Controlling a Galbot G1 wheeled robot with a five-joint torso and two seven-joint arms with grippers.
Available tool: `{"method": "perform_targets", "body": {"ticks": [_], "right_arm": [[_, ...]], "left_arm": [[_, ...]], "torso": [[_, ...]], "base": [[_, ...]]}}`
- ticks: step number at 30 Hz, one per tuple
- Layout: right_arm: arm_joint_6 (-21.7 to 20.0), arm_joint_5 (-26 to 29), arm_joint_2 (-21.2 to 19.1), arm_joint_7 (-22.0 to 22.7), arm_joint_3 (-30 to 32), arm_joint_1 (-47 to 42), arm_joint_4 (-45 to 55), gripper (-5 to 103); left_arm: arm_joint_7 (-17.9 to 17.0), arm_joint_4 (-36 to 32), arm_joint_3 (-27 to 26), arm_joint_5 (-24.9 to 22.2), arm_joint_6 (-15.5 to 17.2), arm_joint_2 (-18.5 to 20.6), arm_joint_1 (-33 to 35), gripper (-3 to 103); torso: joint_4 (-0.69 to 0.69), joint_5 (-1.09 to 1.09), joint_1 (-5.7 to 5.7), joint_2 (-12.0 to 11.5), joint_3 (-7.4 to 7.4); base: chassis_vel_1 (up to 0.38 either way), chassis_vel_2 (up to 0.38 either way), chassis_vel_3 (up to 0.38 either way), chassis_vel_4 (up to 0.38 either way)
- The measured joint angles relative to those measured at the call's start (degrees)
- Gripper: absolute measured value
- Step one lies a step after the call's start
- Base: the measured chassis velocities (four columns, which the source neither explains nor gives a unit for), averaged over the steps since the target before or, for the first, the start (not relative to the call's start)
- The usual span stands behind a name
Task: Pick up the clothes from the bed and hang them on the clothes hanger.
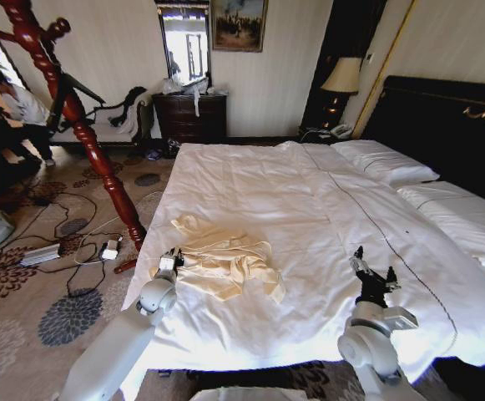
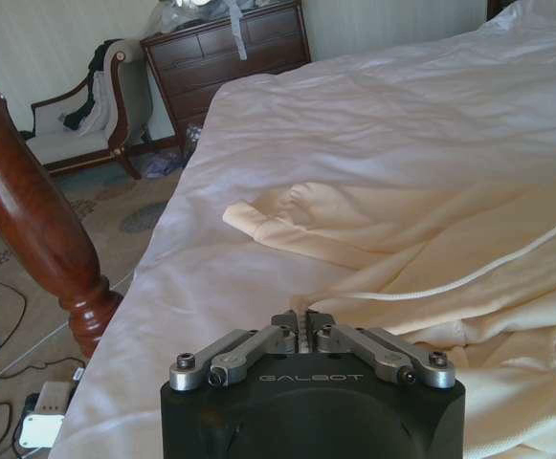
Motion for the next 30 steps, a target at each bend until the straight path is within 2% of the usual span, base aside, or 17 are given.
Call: {"method": "perform_targets", "body": {"ticks": [1, 5, 9, 10, 12, 14, 16, 17, 19, 22, 23, 25, 27, 29, 30], "right_arm": [[0.0, 0.0, 0.0, 0.0, 0.0, 0.0, 0.0, 100], [0.1, 0.1, -0.1, 0.0, 0.1, -0.1, -0.1, 100], [0.1, 0.1, -0.1, 0.1, 0.1, -0.1, -0.3, 100], [0.1, 0.1, -0.1, 0.1, 0.1, -0.1, -0.3, 100], [0.1, 0.2, -0.1, 0.2, 0.0, 0.0, -0.7, 100], [0.1, 0.8, -0.4, 0.4, -0.3, 0.4, -0.9, 100], [0.1, 1.0, -0.5, 0.4, -0.4, 0.6, -0.9, 100], [0.3, 2.4, -2.2, 0.5, -1.4, 1.3, -1.0, 100], [0.5, 3.1, -3.1, 0.4, -1.8, 1.4, -1.0, 100], [0.8, 6.5, -6.4, -0.1, -3.1, 1.9, -0.7, 100], [0.8, 6.5, -6.4, -0.1, -3.1, 1.9, -0.7, 100], [1.1, 9.4, -9.6, -1.1, -5.1, 2.2, -0.2, 100], [1.1, 10.1, -10.9, -1.5, -6.4, 2.3, -0.1, 100], [1.3, 10.8, -13.3, -2.7, -9.3, 2.2, -0.1, 100], [1.4, 11.3, -14.1, -3.2, -10.1, 1.7, 0.1, 100]], "left_arm": [[0.0, 0.0, -0.1, -0.1, 0.0, 0.0, 0.2, 3], [0.0, -0.1, -0.2, -0.4, -0.8, -0.2, 0.6, 2], [1.9, -1.0, -1.4, -1.6, -7.1, -0.3, -2.2, 2], [1.9, -1.0, -1.4, -1.6, -7.1, -0.3, -2.2, 2], [2.8, -1.6, -2.0, -4.4, -9.6, 0.5, -6.2, 2], [4.3, -1.9, -3.1, -9.0, -12.0, 2.5, -13.1, 2], [4.5, -1.9, -3.4, -10.1, -12.3, 3.1, -14.7, 2], [6.2, -2.1, -5.1, -16.7, -12.6, 8.3, -23.6, 2], [6.3, -2.2, -5.9, -18.3, -12.2, 9.7, -26.0, 2], [5.9, -2.9, -7.8, -23.6, -10.5, 13.7, -32.3, 2], [5.9, -2.9, -7.8, -23.6, -10.5, 13.7, -32.3, 2], [5.0, -4.8, -8.7, -27.6, -8.8, 17.4, -34.3, 2], [4.1, -6.2, -9.1, -29.3, -7.9, 18.9, -33.6, 2], [1.9, -9.5, -9.8, -30.7, -6.3, 20.6, -28.2, 2], [1.6, -10.3, -9.7, -30.3, -5.8, 20.4, -24.4, 2]], "torso": [[0.00, 0.00, 0.00, 0.0, 0.00], [0.00, 0.00, 0.00, 0.0, 0.00], [0.01, -0.02, 0.00, 0.0, 0.00], [0.01, -0.02, 0.00, 0.0, 0.00], [-0.01, -0.01, 0.00, 0.0, 0.00], [-0.04, 0.00, 0.01, 0.0, 0.00], [-0.04, 0.00, 0.01, 0.0, 0.00], [0.00, 0.00, 0.01, 0.0, 0.01], [0.01, -0.02, 0.01, 0.0, 0.00], [-0.01, 0.00, 0.01, 0.0, 0.00], [-0.01, 0.00, 0.01, 0.0, 0.00], [-0.01, 0.03, 0.01, 0.0, -0.01], [0.00, 0.00, 0.01, 0.0, 0.00], [0.06, 0.05, 0.00, 0.0, -0.01], [0.04, 0.00, 0.00, 0.0, -0.01]], "base": [[0.000, 0.000, 0.000, 0.000], [0.000, 0.000, 0.000, 0.000], [0.000, 0.000, 0.000, 0.000], [0.000, 0.000, 0.000, 0.000], [0.000, 0.000, 0.000, 0.000], [0.000, 0.000, 0.000, 0.000], [0.000, 0.000, 0.000, 0.000], [0.000, 0.000, 0.000, 0.000], [0.000, 0.000, 0.000, 0.000], [0.000, 0.000, 0.000, 0.000], [0.000, 0.000, 0.000, 0.000], [0.000, 0.000, 0.000, 0.000], [0.000, 0.000, 0.000, 0.000], [0.000, 0.000, 0.000, 0.000], [0.000, 0.000, 0.000, 0.000]]}}
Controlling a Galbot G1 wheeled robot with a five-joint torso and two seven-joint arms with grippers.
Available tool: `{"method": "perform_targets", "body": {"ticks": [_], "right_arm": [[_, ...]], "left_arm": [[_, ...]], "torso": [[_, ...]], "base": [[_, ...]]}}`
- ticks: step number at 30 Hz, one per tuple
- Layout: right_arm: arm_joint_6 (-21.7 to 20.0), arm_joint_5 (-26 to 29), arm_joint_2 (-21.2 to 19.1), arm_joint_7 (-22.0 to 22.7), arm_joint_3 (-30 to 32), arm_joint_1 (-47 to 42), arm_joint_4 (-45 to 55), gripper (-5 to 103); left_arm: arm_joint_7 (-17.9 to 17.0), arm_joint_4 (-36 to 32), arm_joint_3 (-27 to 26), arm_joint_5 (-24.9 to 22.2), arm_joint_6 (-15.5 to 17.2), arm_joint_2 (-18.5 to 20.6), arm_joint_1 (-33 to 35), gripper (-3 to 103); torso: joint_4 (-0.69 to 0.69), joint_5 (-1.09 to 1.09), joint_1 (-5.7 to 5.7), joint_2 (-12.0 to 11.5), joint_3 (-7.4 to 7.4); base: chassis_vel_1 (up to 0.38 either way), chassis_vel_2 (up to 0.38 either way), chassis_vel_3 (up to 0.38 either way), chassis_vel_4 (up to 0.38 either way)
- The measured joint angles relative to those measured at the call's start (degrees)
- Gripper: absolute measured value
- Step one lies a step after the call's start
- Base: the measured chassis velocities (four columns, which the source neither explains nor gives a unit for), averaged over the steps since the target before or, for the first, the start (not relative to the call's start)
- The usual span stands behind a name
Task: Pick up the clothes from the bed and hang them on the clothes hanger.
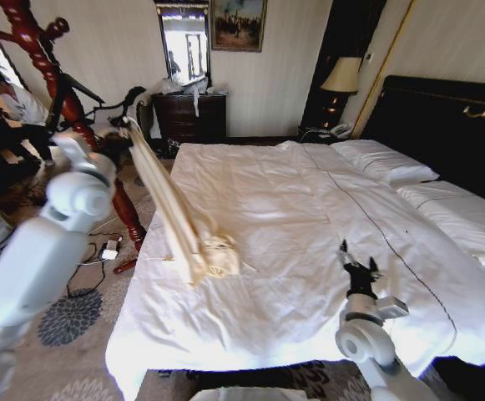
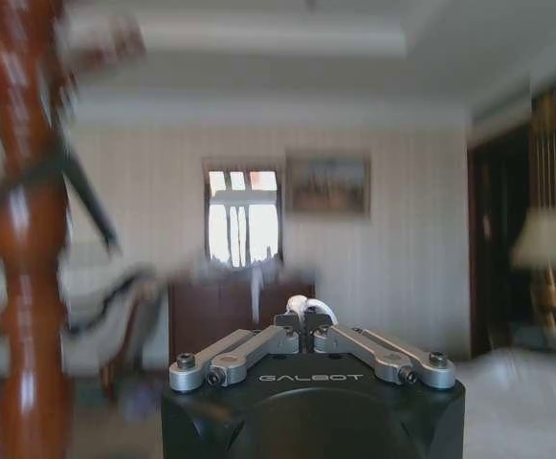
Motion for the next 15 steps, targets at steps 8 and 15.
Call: {"method": "perform_targets", "body": {"ticks": [8, 15], "right_arm": [[0.0, -1.4, -7.6, -4.2, -8.5, 4.4, -3.5, 100], [-0.5, -3.6, -16.6, -9.1, -21.6, 18.1, -9.7, 100]], "left_arm": [[1.2, -2.5, -6.8, 9.3, -0.5, -5.5, 23.8, 2], [1.3, -3.5, -13.2, 13.4, -0.5, -8.0, 31.9, 2]], "torso": [[0.04, -0.02, 0.00, 0.0, 0.01], [-0.07, 0.00, 0.00, 0.0, 0.01]], "base": [[0.000, 0.000, 0.000, 0.000], [0.000, 0.000, 0.000, 0.000]]}}
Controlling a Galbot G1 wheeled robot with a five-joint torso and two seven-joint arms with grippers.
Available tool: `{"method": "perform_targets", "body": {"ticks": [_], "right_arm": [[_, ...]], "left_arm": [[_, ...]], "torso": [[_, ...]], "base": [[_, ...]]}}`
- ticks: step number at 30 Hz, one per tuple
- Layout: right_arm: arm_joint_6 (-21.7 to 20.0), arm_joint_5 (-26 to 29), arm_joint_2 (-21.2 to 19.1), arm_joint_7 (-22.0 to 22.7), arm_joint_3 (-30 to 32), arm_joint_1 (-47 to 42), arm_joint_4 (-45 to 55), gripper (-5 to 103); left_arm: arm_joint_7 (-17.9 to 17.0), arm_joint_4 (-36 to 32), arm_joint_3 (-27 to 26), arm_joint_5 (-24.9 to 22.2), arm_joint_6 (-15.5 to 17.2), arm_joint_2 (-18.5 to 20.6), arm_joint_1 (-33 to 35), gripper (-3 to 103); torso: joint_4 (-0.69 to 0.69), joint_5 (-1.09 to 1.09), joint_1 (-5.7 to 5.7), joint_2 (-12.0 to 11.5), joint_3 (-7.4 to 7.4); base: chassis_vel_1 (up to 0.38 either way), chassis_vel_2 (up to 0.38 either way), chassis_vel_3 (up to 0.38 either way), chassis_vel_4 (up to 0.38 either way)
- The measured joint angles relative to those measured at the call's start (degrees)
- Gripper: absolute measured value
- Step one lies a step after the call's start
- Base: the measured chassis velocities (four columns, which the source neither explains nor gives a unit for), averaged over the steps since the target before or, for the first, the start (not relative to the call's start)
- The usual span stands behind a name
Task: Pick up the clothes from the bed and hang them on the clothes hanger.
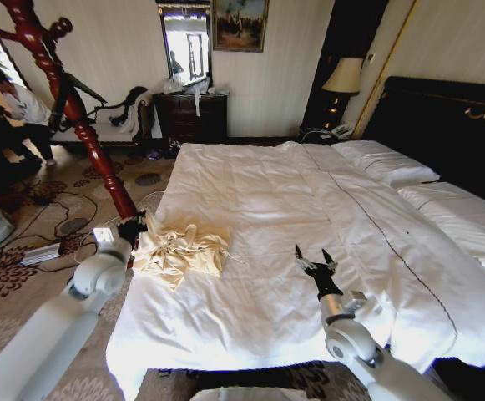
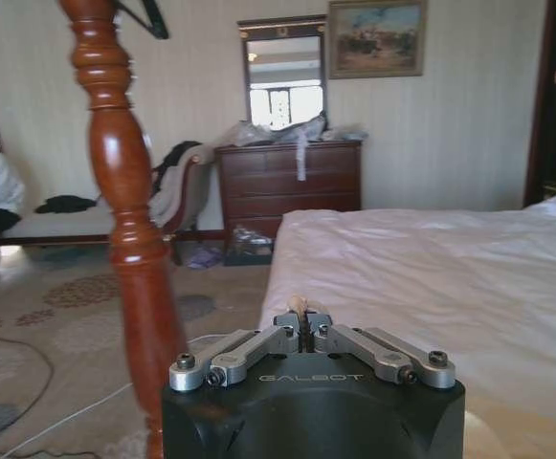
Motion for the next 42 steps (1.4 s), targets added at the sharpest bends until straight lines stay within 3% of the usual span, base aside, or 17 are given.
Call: {"method": "perform_targets", "body": {"ticks": [1, 4, 5, 8, 9, 12, 14, 19, 20, 23, 29, 33, 42], "right_arm": [[0.0, 0.0, 0.0, 0.0, 0.0, 0.0, 0.0, 100], [-0.3, 8.8, 1.0, -2.7, -11.8, 16.7, -4.2, 100], [-0.3, 8.8, 1.0, -2.7, -11.8, 16.7, -4.2, 100], [-3.7, 18.2, 6.3, -2.1, -22.5, 33.1, -7.1, 100], [-3.7, 18.2, 6.3, -2.1, -22.5, 33.1, -7.1, 100], [-11.3, 27.3, 12.5, 4.4, -30.1, 42.1, -8.2, 100], [-13.4, 29.4, 14.0, 6.0, -31.2, 43.4, -8.3, 100], [-25.7, 42.4, 24.2, 15.2, -33.8, 50.7, -10.1, 100], [-25.7, 42.4, 24.2, 15.2, -33.8, 50.7, -10.1, 100], [-28.8, 50.6, 31.3, 19.0, -33.8, 53.8, -14.0, 100], [-30.0, 52.1, 37.2, 21.4, -34.5, 55.3, -21.8, 100], [-32.0, 49.4, 40.7, 23.3, -36.0, 54.1, -28.8, 100], [-31.2, 44.1, 45.7, 19.8, -35.2, 52.4, -36.2, 100]], "left_arm": [[0.0, 0.0, 0.0, 0.0, 0.0, 0.0, 0.0, 2], [-0.1, -0.1, -3.1, 2.4, 0.6, -2.0, 1.7, 2], [-0.1, -0.1, -3.1, 2.4, 0.6, -2.0, 1.7, 2], [-0.9, 0.3, -5.4, 4.5, 2.2, -4.7, 2.6, 2], [-0.9, 0.3, -5.4, 4.5, 2.2, -4.7, 2.6, 2], [-1.2, 0.7, -8.0, 6.4, 2.8, -6.7, 3.9, 2], [-1.1, 0.7, -8.6, 7.1, 2.8, -7.0, 4.3, 2], [-0.5, -0.5, -12.3, 9.0, 2.8, -8.7, 6.7, 2], [-0.5, -0.5, -12.3, 9.0, 2.8, -8.7, 6.7, 2], [-0.5, -1.5, -14.3, 8.5, 3.1, -9.9, 6.8, 2], [-0.4, -3.0, -15.7, 8.0, 3.5, -10.9, 7.4, 2], [-0.4, -3.7, -16.0, 7.2, 4.0, -11.0, 7.3, 2], [-0.5, -3.7, -16.4, 6.0, 4.3, -9.6, 6.2, 2]], "torso": [[0.00, 0.00, 0.00, 0.0, 0.00], [0.03, 0.01, 0.00, 0.0, 0.00], [0.03, 0.01, 0.00, 0.0, 0.00], [0.08, -0.03, 0.01, 0.0, 0.01], [0.08, -0.03, 0.01, 0.0, 0.01], [0.02, -0.03, 0.01, 0.0, 0.01], [0.01, -0.02, 0.01, 0.0, 0.01], [0.03, -0.02, 0.00, 0.0, 0.00], [0.03, -0.02, 0.00, 0.0, 0.00], [0.06, -0.02, 0.00, 0.0, 0.00], [0.02, -0.02, 0.00, 0.0, 0.00], [0.04, -0.02, 0.00, 0.0, 0.00], [0.05, -0.01, 0.00, 0.0, 0.00]], "base": [[0.000, 0.000, 0.000, 0.000], [0.000, 0.000, 0.000, 0.000], [0.000, 0.000, 0.000, 0.000], [0.000, 0.000, 0.000, 0.000], [0.000, 0.000, 0.000, 0.000], [0.000, 0.000, 0.000, 0.000], [0.000, 0.000, 0.000, 0.000], [0.000, 0.000, 0.000, 0.000], [0.000, 0.000, 0.000, 0.000], [0.000, 0.000, 0.000, 0.000], [0.000, 0.000, 0.000, 0.000], [0.000, 0.000, 0.000, 0.000], [0.000, 0.000, 0.000, 0.000]]}}
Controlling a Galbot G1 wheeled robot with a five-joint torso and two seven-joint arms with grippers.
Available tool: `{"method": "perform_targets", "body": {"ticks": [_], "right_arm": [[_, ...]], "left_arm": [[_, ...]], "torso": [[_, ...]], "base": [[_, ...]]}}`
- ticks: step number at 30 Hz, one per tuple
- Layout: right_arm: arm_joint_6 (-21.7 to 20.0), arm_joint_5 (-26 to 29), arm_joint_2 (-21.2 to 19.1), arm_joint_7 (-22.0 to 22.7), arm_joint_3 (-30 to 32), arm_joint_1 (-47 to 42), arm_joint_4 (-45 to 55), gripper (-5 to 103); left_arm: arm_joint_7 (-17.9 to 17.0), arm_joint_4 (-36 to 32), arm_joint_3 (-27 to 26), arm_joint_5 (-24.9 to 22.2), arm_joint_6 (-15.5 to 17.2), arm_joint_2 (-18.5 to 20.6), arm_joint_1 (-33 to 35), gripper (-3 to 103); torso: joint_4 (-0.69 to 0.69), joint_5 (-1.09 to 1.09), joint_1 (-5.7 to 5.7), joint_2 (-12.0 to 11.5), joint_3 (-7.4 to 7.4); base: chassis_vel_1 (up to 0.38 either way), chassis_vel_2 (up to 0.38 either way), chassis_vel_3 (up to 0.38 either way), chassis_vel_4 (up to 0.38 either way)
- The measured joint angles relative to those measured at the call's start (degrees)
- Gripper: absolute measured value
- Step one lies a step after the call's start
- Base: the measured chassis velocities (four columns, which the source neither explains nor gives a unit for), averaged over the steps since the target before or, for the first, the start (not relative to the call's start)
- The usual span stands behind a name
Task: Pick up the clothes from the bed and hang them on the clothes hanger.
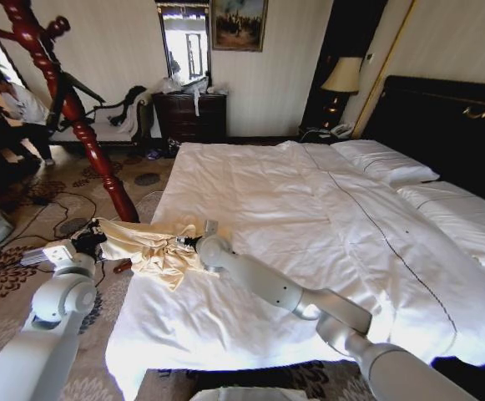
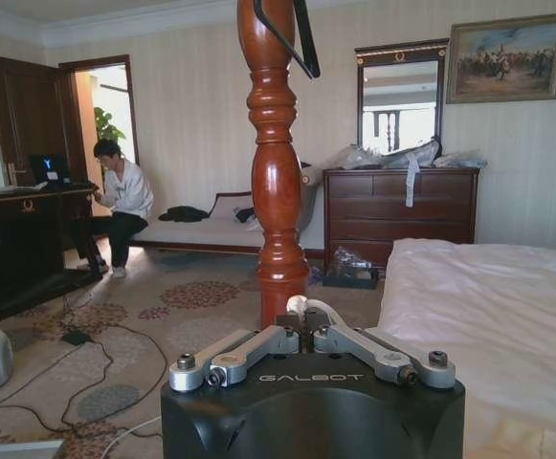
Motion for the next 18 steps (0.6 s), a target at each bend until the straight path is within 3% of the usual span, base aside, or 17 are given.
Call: {"method": "perform_targets", "body": {"ticks": [8, 17, 18], "right_arm": [[-0.6, -1.5, 1.8, 0.8, -0.1, -0.2, -2.6, 97], [-0.5, -3.5, 2.5, 0.6, 0.1, -0.8, -5.3, 62], [-0.5, -3.5, 2.5, 0.6, 0.1, -0.8, -5.3, 62]], "left_arm": [[-0.3, 0.5, 0.2, -0.7, 0.2, 0.9, -0.9, 2], [-0.5, 0.6, 0.6, -0.8, 0.3, 0.9, -1.2, 2], [-0.5, 0.6, 0.6, -0.8, 0.3, 0.9, -1.2, 2]], "torso": [[-0.02, 0.01, 0.00, 0.0, 0.00], [-0.02, 0.01, 0.00, 0.0, 0.00], [-0.02, 0.01, 0.00, 0.0, 0.00]], "base": [[0.000, 0.000, 0.000, 0.000], [0.000, 0.000, 0.000, 0.000], [0.000, 0.000, 0.000, 0.000]]}}
